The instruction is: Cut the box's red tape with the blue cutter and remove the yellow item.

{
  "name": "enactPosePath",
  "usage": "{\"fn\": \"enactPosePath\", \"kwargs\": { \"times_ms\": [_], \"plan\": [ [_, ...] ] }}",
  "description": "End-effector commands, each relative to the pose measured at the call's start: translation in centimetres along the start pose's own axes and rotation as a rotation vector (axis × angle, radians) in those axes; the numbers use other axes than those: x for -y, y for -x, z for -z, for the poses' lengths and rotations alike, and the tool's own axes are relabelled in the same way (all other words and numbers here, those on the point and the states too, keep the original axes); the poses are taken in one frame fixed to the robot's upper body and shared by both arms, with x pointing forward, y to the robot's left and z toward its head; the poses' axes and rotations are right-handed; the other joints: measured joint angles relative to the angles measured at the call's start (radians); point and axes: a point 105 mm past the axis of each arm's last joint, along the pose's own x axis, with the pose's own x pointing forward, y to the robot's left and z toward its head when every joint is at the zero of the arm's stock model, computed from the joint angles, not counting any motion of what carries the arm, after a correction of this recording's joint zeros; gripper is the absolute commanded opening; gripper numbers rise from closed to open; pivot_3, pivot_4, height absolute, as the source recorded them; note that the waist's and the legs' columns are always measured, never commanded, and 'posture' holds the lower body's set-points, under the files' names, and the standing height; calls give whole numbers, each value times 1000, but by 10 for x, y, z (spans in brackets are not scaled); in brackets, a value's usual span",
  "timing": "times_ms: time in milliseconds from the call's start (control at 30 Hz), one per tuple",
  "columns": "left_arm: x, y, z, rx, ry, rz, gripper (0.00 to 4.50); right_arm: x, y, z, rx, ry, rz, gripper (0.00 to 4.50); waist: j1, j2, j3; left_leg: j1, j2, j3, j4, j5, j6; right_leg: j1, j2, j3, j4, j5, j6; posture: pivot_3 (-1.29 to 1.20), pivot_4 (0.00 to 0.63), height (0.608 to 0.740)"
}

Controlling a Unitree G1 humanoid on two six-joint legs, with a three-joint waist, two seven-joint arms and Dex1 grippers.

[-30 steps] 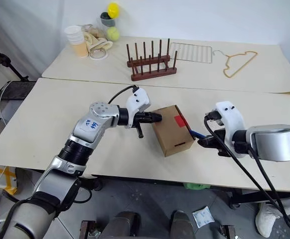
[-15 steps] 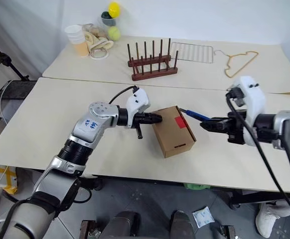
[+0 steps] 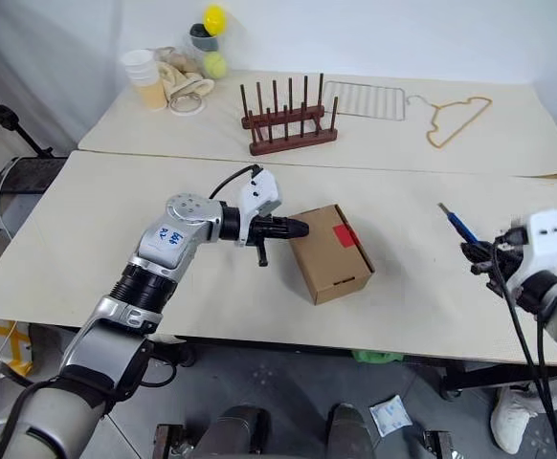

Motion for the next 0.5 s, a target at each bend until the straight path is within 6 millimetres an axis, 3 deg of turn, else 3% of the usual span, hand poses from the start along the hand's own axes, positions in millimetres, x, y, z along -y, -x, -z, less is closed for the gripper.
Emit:
{"fn": "enactPosePath", "kwargs": {
  "times_ms": [33, 133, 300, 500],
  "plan": [
    [-4, 6, -15, 51, -13, -6, 0, 12, 2, 7, 4, 75, 11, 83, 0, 0, 0, 0, 0, -1, 0, 0, 0, 0, 0, 1, 0, 0, 0, 0, 150, 740],
    [-7, 13, -18, 77, 17, -12, 0, 21, 4, 31, -66, 8, 13, 83, 0, 0, 0, 1, 0, -1, 0, 0, 0, 0, 0, 1, 0, 0, 0, 0, 150, 740],
    [-10, 28, -18, 93, 27, -10, 0, 22, 10, 28, -50, 35, -35, 1660, -1, 0, 0, 3, 1, 0, -1, 0, 0, 1, 1, 1, 0, 0, 0, 0, 150, 740],
    [-13, 62, -17, 123, 60, 7, 0, 23, 30, -11, 91, 154, -106, 3616, -1, 1, 0, 3, 0, 0, -1, 0, 0, 1, 0, 2, 0, 0, 0, 0, 150, 740]
  ]
}}
